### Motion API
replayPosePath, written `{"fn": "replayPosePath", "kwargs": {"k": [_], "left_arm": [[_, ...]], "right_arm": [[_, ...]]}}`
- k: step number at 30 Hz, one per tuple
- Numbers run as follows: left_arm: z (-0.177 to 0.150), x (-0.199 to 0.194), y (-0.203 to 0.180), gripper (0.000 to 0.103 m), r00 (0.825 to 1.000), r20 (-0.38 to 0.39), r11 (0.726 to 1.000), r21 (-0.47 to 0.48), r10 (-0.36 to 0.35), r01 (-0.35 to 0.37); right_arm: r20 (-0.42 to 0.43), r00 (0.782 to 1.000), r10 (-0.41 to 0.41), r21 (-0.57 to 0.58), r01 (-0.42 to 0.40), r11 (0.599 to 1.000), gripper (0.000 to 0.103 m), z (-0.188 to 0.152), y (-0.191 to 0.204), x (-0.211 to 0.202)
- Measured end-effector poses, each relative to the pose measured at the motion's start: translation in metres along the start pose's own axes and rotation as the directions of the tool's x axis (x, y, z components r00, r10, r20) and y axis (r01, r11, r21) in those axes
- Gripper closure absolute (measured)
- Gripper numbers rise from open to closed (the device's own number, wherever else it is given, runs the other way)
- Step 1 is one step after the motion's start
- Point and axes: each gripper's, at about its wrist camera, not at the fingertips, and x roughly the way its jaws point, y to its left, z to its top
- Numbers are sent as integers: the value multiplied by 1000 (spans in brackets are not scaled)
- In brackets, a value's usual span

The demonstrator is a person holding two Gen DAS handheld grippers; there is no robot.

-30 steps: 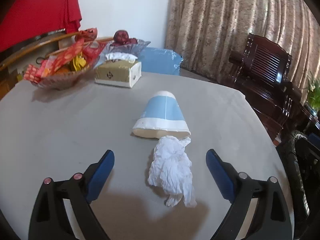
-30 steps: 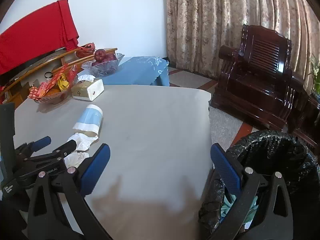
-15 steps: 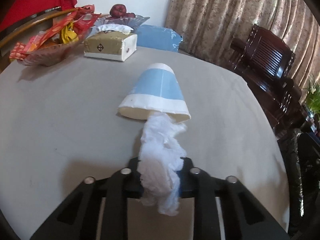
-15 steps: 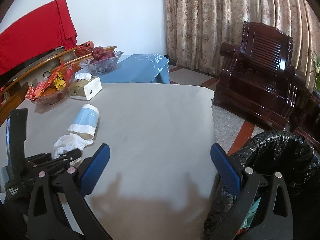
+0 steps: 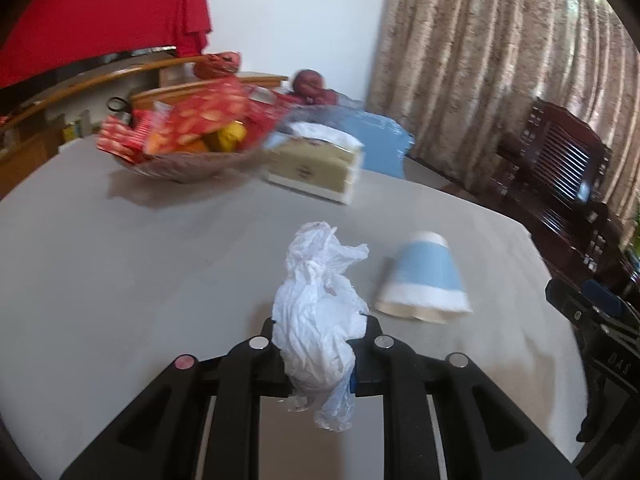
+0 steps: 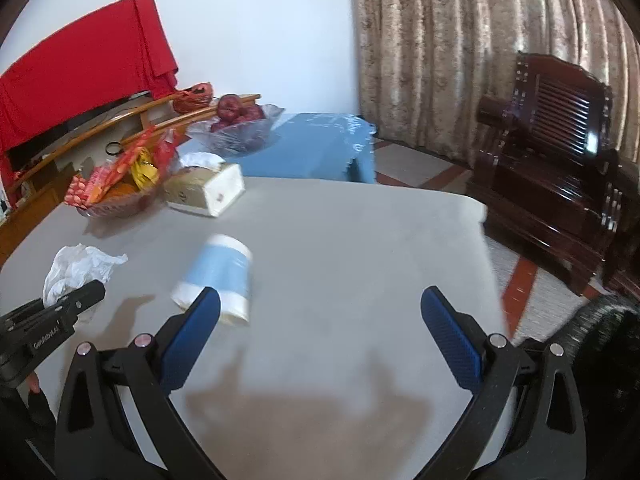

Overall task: Collect trash
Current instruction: 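Grasp the blue-and-white paper cup with the right tool while the left holds the bag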

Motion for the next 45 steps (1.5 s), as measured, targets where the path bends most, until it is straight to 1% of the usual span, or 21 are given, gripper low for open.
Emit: {"fn": "replayPosePath", "kwargs": {"k": [6,13,17,26,33,34,35,36,37,40,43,45], "left_arm": [[10,12,30,85,999,5,999,4,49,-49],[8,26,47,85,999,-7,999,-4,51,-51],[7,31,53,85,999,-7,999,-6,53,-53],[4,34,67,85,998,-15,998,-26,60,-60],[4,35,71,85,998,-20,998,-33,59,-59],[4,35,71,85,998,-20,998,-33,59,-59],[4,35,71,85,998,-20,998,-33,59,-60],[4,34,71,85,998,-20,998,-33,58,-59],[4,34,70,85,998,-19,998,-34,59,-60],[4,34,70,85,998,-20,998,-34,57,-58],[5,28,68,85,999,-15,998,-33,51,-52],[8,20,65,85,999,2,998,-29,47,-47]], "right_arm": [[-23,1000,1,-19,-1,1000,5,13,38,39],[-65,998,-25,-46,22,999,5,11,66,72],[-102,994,-37,-54,32,998,5,8,73,88],[-160,986,-54,-78,42,996,5,13,90,114],[-220,974,-60,-73,45,996,6,11,90,128],[-232,971,-56,-68,42,997,7,10,89,130],[-242,969,-50,-62,36,997,17,10,87,131],[-262,965,-26,-48,14,999,26,8,86,133],[-271,962,-10,-38,0,999,32,7,85,134],[-267,964,5,-44,-18,999,40,7,84,129],[-245,969,23,-41,-34,999,43,7,82,117],[-230,972,40,-38,-50,998,44,8,80,106]]}}
